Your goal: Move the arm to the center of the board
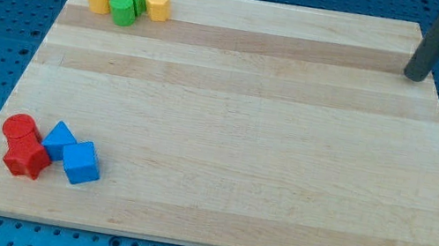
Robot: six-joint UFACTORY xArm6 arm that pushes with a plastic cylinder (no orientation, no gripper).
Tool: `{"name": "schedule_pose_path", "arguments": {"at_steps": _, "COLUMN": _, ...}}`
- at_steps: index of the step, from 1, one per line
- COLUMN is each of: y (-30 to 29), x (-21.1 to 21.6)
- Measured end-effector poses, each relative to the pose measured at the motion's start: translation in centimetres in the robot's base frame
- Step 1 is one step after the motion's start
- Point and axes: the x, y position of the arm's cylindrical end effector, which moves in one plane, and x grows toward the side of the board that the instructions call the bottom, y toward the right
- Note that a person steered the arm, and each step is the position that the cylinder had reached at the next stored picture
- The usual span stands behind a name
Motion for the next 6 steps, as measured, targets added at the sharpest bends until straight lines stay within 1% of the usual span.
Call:
{"name": "schedule_pose_path", "arguments": {"at_steps": 4, "y": -1.4, "x": 1.0}}
{"name": "schedule_pose_path", "arguments": {"at_steps": 5, "y": -3.0, "x": 1.8}}
{"name": "schedule_pose_path", "arguments": {"at_steps": 6, "y": -10.8, "x": 5.6}}
